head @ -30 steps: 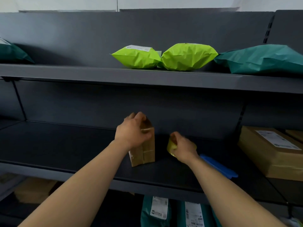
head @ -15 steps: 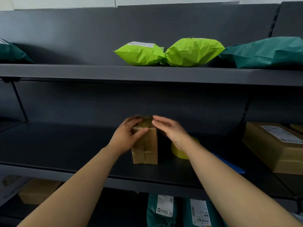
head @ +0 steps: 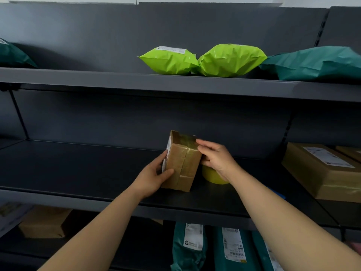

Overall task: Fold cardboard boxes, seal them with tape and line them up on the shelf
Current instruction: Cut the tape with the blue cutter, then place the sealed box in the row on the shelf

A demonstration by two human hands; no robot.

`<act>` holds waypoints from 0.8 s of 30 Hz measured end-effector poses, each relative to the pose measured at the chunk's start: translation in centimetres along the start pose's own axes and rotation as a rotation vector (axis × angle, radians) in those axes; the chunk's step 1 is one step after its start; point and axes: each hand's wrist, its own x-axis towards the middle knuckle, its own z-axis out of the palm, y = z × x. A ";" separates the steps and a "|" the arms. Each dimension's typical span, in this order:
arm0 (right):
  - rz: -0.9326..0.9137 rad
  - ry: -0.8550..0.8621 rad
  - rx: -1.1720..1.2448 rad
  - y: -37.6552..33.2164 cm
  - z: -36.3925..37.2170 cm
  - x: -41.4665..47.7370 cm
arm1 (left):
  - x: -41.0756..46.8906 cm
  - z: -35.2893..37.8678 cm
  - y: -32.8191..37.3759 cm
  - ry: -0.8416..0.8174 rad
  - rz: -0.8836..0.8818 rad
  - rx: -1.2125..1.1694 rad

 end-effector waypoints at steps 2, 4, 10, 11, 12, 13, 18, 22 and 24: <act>0.032 0.010 0.015 -0.3 -0.3 -1.1 | -0.7 0.6 0.9 0.035 0.049 -0.029; 0.055 0.017 0.004 -0.3 -0.9 -2.2 | -1.7 1.2 1.8 0.032 0.092 -0.030; 0.125 0.013 0.029 -0.1 -3.7 -5.8 | -4.0 2.8 4.5 0.045 0.191 0.034; 0.119 0.010 0.027 0.0 -4.1 -6.5 | -4.1 3.1 4.5 0.083 0.207 0.061; 0.113 0.012 0.028 0.1 -4.5 -7.1 | -4.2 3.4 4.2 0.126 0.216 0.102; 0.110 0.015 0.029 0.2 -4.9 -7.7 | -4.1 3.5 3.9 0.161 0.211 0.142; 0.143 0.088 0.009 0.8 -5.5 -9.3 | -3.6 3.9 3.1 0.078 -0.111 0.037; 0.213 0.146 0.049 1.0 -5.2 -10.2 | -3.5 4.5 2.6 -0.006 -0.153 -0.157; 0.258 0.182 0.117 1.1 -4.9 -10.7 | -3.7 5.3 2.3 0.025 -0.127 -0.227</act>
